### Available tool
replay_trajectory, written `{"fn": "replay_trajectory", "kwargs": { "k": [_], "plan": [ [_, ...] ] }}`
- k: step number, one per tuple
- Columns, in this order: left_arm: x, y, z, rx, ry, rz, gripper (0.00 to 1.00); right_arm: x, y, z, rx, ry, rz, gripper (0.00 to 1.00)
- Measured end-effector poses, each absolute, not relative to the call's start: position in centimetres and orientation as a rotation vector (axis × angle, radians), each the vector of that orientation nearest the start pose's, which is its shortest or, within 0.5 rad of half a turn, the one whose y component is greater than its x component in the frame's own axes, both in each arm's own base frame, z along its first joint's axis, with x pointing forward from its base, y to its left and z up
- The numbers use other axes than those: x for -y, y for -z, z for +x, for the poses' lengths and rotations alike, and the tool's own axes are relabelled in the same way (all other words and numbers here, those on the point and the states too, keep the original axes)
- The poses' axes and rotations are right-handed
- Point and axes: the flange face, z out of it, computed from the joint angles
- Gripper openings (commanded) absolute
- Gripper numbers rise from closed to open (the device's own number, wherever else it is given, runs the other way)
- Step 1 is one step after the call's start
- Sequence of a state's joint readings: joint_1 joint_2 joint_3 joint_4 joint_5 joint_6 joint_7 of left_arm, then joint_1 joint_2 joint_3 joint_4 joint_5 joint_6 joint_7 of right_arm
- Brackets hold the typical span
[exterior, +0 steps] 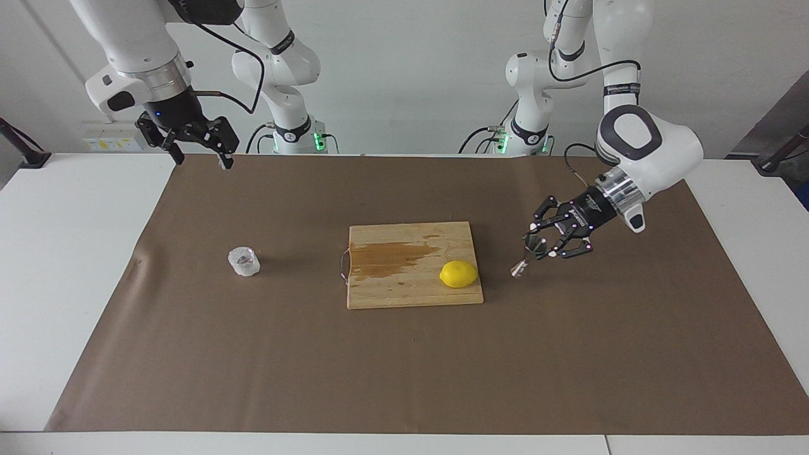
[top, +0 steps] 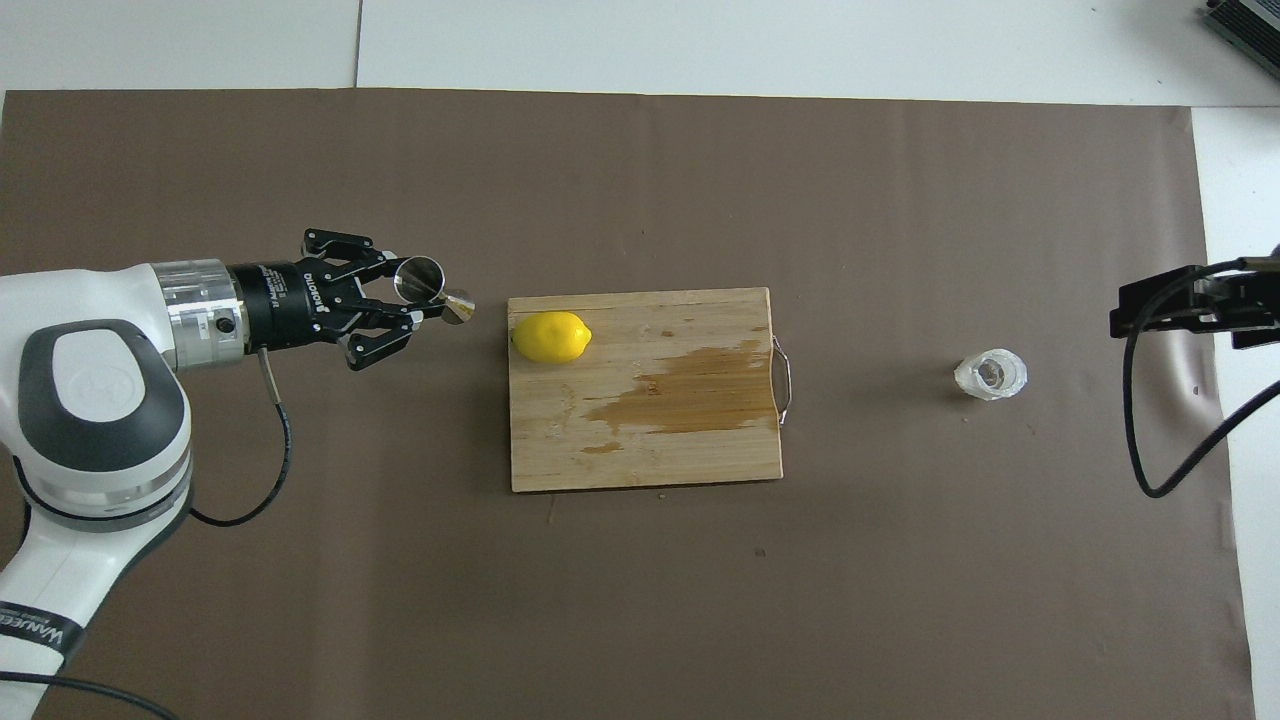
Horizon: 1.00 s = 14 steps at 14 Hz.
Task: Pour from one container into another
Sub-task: 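Lift the metal cup with the left gripper and carry it over the board, then lower the metal cup onto the board near its handle, open left gripper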
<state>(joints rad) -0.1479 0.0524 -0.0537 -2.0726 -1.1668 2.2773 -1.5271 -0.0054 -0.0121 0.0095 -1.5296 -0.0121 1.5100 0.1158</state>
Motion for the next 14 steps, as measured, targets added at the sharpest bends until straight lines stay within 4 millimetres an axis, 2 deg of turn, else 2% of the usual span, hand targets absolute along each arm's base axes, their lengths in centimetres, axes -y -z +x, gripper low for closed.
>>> {"fn": "replay_trajectory", "kwargs": {
  "k": [5,7,10,12,14],
  "plan": [
    [23.7,-43.9,54.2,-2.038,0.747,1.038,0.00,-0.1,-64.5,54.5,-0.177,-0.011,-3.149,1.00],
    [28.1,-43.1,52.2,-2.054,0.709,0.935,0.00,-0.1,-64.5,54.5,-0.177,-0.011,-3.149,1.00],
    [34.2,-42.0,48.0,-2.064,0.648,0.931,0.00,-0.1,-64.5,54.5,-0.177,-0.011,-3.149,1.00],
    [36.9,-41.0,45.7,-2.080,0.641,0.919,0.00,-0.1,-64.5,54.5,-0.177,-0.011,-3.149,1.00],
    [39.4,-39.2,44.4,-2.103,0.626,0.922,0.00,-0.1,-64.5,54.5,-0.177,-0.011,-3.149,1.00]
  ]
}}
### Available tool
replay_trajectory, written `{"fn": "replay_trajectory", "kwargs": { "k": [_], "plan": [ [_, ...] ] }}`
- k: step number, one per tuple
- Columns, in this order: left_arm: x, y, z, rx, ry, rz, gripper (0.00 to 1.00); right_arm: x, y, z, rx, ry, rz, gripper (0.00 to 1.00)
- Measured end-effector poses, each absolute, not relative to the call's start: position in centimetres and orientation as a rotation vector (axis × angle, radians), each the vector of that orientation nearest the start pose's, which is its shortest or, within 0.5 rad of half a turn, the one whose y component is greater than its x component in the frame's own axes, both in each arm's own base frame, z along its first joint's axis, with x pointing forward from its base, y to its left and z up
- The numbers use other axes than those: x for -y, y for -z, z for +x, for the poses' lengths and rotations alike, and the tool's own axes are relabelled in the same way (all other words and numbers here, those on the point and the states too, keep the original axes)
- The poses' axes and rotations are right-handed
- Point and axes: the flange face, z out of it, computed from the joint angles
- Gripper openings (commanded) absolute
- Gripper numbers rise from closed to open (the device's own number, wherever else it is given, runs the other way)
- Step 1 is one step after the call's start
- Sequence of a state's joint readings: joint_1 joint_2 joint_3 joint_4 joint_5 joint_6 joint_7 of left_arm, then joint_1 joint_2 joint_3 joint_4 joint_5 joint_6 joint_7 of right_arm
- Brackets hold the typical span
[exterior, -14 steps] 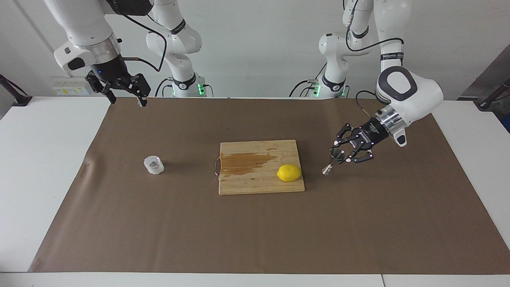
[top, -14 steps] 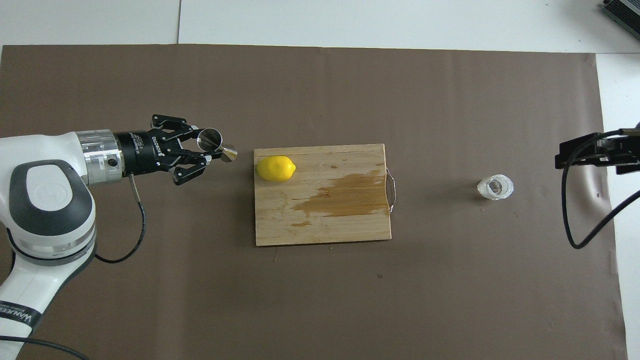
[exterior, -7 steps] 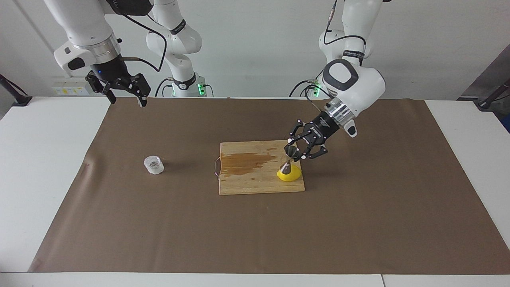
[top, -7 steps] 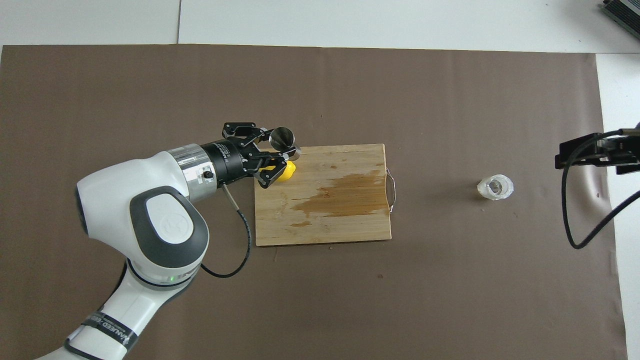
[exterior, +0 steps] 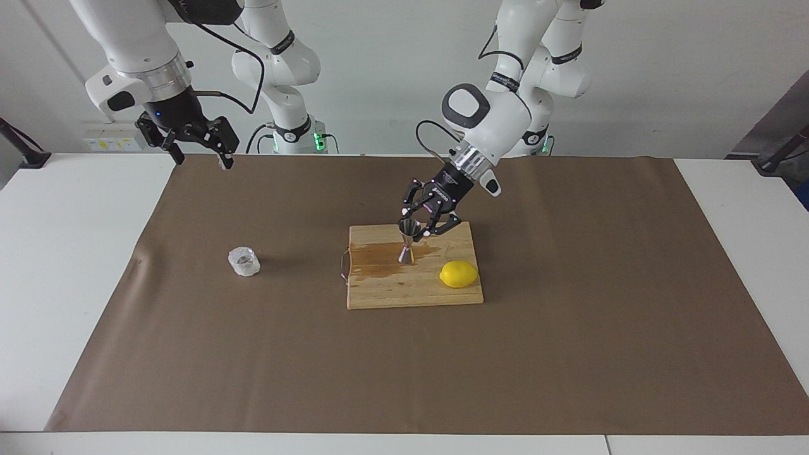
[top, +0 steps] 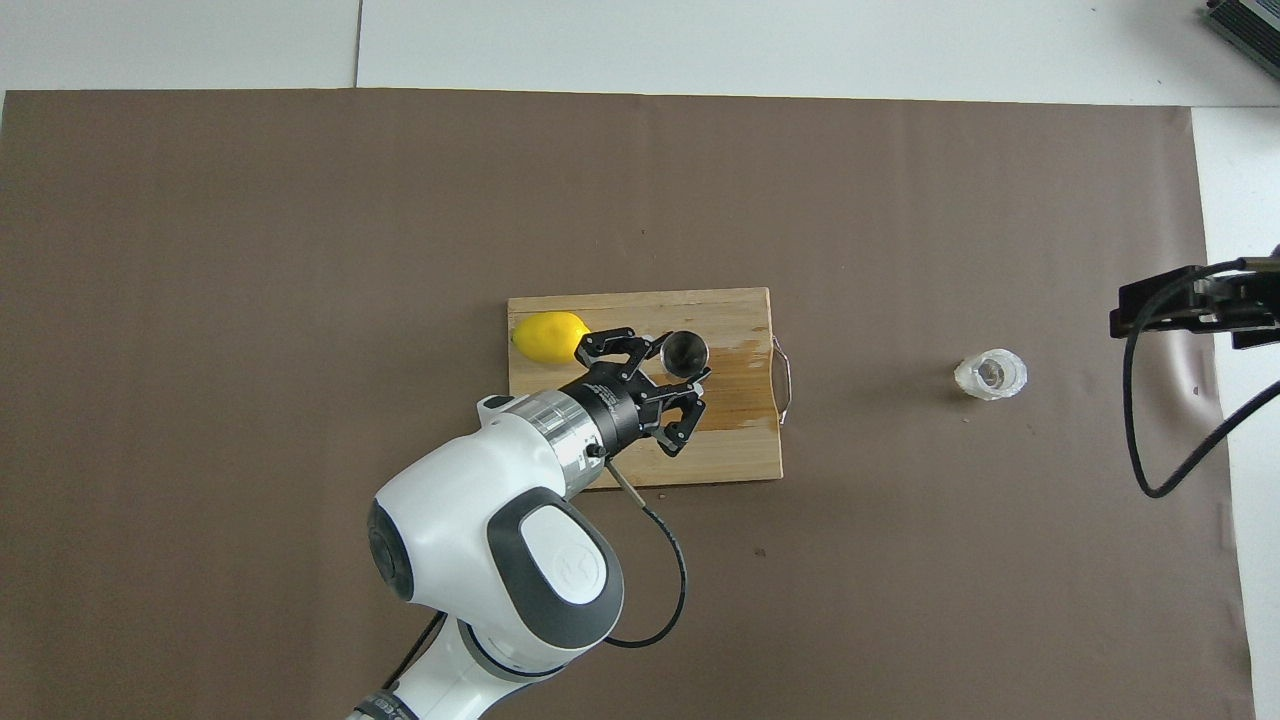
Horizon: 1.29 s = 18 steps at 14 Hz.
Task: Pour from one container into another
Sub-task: 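Lower the metal cup onto the board near its handle, open left gripper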
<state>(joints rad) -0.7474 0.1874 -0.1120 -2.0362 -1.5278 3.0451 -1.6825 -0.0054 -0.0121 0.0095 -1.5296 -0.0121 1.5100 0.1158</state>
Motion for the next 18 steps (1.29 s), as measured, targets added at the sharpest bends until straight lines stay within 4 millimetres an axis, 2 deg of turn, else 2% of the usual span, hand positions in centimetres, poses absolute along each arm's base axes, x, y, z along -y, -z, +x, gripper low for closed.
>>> {"fn": "replay_trajectory", "kwargs": {
  "k": [3,7,8,9,10,18],
  "plan": [
    [41.9,-36.5,44.4,-2.131,0.619,0.937,0.00,-0.1,-64.5,54.5,-0.177,-0.011,-3.149,1.00],
    [43.0,-35.1,43.9,-2.145,0.604,0.945,0.01,-0.1,-64.5,54.5,-0.177,-0.011,-3.149,1.00],
    [43.0,-35.1,43.9,-2.145,0.604,0.946,0.10,-0.1,-64.5,54.5,-0.177,-0.011,-3.149,1.00],
    [43.1,-35.2,43.9,-2.144,0.604,0.946,0.26,-0.1,-64.5,54.5,-0.177,-0.011,-3.149,1.00],
    [43.1,-35.2,43.9,-2.143,0.605,0.946,0.30,-0.1,-64.5,54.5,-0.177,-0.011,-3.149,1.00],
    [43.6,-35.1,43.4,-2.141,0.610,0.959,0.40,-0.1,-64.5,54.5,-0.177,-0.011,-3.149,1.00]
  ]
}}
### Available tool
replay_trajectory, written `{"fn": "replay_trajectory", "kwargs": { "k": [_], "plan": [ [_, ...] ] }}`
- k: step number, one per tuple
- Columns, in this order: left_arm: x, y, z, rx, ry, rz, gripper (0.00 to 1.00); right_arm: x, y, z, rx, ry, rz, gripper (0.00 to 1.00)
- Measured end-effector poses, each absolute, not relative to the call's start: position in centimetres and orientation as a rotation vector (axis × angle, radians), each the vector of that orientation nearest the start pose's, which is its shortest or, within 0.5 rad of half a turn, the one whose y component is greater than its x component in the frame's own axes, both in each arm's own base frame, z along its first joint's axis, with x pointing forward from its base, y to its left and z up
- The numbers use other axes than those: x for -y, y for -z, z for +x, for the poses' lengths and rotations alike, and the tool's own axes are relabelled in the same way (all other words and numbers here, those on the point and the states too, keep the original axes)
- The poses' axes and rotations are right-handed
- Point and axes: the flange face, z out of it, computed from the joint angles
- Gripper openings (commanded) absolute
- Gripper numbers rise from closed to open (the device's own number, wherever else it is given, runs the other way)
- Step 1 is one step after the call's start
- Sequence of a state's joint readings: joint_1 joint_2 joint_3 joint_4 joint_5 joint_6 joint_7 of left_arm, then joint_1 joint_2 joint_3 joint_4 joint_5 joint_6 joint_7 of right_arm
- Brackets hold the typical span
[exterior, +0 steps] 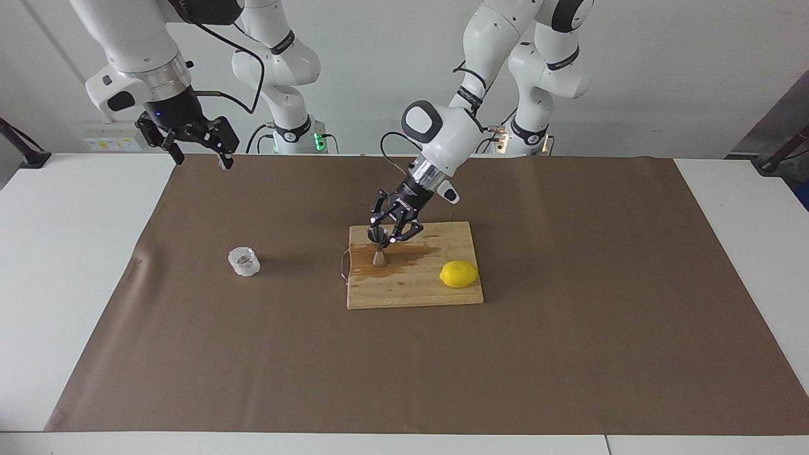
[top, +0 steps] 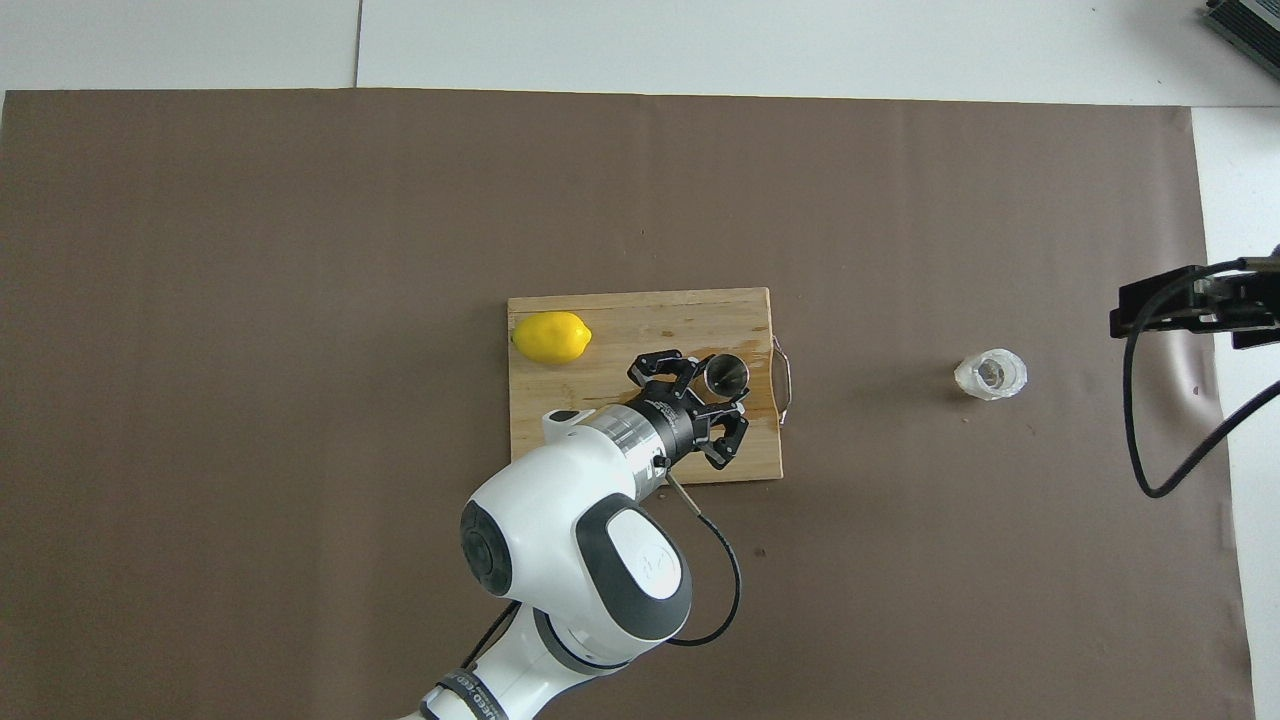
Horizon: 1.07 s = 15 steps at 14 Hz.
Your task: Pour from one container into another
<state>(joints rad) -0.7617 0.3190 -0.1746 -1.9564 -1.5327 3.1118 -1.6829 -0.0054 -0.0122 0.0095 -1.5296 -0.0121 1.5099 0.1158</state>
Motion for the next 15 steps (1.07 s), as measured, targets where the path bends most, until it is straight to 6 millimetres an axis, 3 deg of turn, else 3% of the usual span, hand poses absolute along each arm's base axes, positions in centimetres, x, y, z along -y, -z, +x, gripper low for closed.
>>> {"fn": "replay_trajectory", "kwargs": {
  "k": [1,2,4,5,6,11,15],
  "plan": [
    [43.8,-35.0,43.1,-2.140,0.611,0.965,0.42,-0.1,-64.5,54.5,-0.177,-0.011,-3.149,1.00],
    [44.0,-35.0,42.9,-2.140,0.606,0.968,0.51,-0.1,-64.5,54.5,-0.177,-0.011,-3.149,1.00],
    [44.1,-34.8,42.7,-2.142,0.600,0.969,0.60,-0.1,-64.5,54.5,-0.177,-0.011,-3.149,1.00],
    [44.1,-34.8,42.7,-2.142,0.599,0.969,0.86,-0.1,-64.5,54.5,-0.177,-0.011,-3.149,1.00],
    [44.1,-34.8,42.7,-2.143,0.598,0.968,1.00,-0.1,-64.5,54.5,-0.177,-0.011,-3.149,1.00],
    [44.0,-35.1,42.8,-2.139,0.585,0.957,1.00,-0.1,-64.5,54.5,-0.177,-0.011,-3.149,1.00],
    [43.5,-39.1,42.9,-2.057,0.573,0.962,1.00,-0.1,-64.5,54.5,-0.177,-0.011,-3.149,1.00]
  ]
}}
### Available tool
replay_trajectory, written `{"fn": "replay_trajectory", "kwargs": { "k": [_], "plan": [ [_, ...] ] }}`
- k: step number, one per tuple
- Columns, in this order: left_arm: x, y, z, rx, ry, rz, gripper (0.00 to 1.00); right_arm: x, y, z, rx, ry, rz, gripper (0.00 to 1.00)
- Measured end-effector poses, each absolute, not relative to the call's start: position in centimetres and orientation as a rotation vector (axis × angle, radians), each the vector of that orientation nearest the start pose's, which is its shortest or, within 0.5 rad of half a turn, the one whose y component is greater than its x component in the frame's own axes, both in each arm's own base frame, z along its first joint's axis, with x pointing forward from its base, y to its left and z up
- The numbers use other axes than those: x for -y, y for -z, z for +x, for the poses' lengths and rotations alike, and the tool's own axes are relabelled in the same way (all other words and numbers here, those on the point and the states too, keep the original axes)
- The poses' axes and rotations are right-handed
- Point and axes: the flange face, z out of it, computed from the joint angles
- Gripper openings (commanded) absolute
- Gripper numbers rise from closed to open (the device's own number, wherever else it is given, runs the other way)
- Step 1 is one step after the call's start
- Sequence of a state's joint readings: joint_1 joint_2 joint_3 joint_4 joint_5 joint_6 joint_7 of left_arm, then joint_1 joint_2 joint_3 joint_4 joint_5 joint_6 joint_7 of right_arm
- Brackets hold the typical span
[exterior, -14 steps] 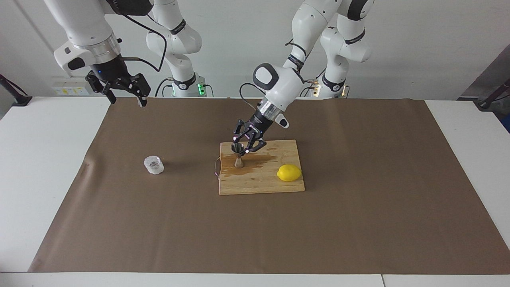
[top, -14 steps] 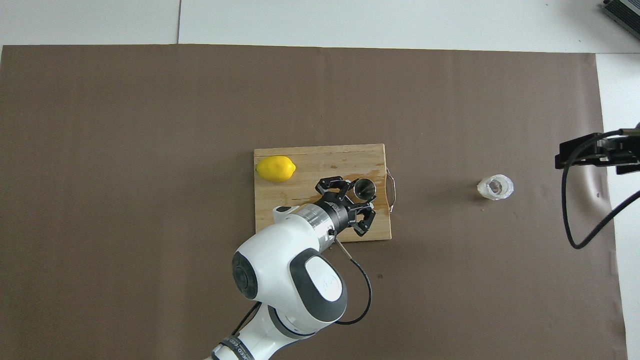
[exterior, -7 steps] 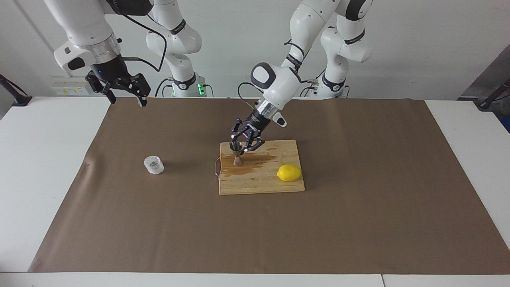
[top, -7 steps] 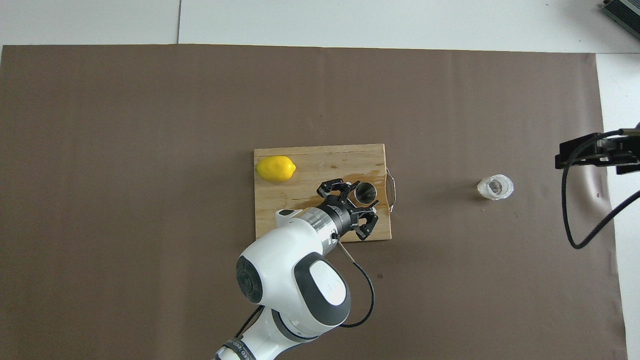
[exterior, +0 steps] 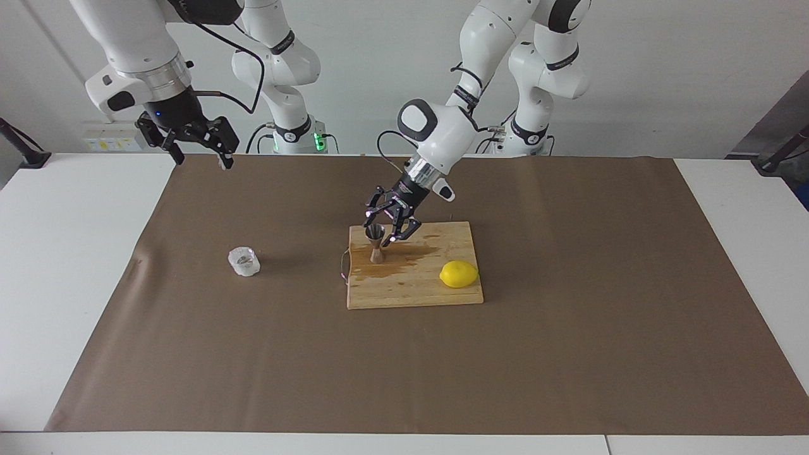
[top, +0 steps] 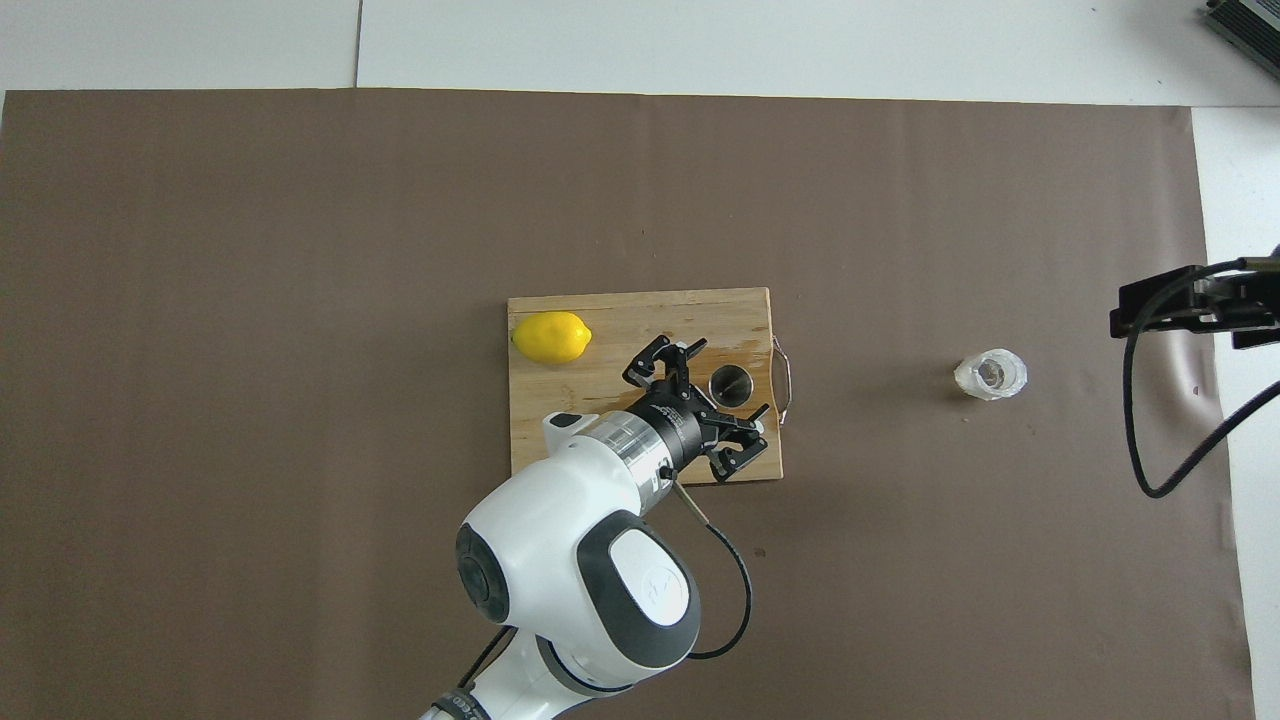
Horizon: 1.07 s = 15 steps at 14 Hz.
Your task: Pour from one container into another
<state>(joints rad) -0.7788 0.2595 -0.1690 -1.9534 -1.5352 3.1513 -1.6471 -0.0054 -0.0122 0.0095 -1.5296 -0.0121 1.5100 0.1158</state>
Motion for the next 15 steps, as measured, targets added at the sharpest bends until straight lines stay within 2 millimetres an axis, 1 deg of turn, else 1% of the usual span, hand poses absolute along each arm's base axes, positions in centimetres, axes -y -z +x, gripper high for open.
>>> {"fn": "replay_trajectory", "kwargs": {
  "k": [2,4,7,9,12,14,15],
  "plan": [
    [42.6,-41.5,43.4,-2.000,0.549,0.973,1.00,-0.1,-64.5,54.5,-0.177,-0.010,-3.149,1.00],
    [41.2,-43.2,44.3,-1.956,0.512,0.980,1.00,-0.1,-64.5,54.5,-0.177,-0.010,-3.149,1.00],
    [38.3,-44.6,46.6,-1.927,0.452,0.964,1.00,-0.1,-64.5,54.5,-0.177,-0.010,-3.149,1.00],
    [36.6,-45.2,48.3,-1.901,0.415,0.987,1.00,-0.1,-64.5,54.5,-0.177,-0.010,-3.149,1.00],
    [34.1,-46.3,51.6,-1.838,0.391,1.114,1.00,-0.1,-64.5,54.5,-0.177,-0.010,-3.149,1.00],
    [31.8,-47.3,53.7,-1.799,0.380,1.211,1.00,-0.1,-64.5,54.5,-0.177,-0.010,-3.149,1.00],
    [30.4,-48.0,54.6,-1.778,0.372,1.275,1.00,-0.1,-64.5,54.5,-0.177,-0.010,-3.149,1.00]
  ]
}}
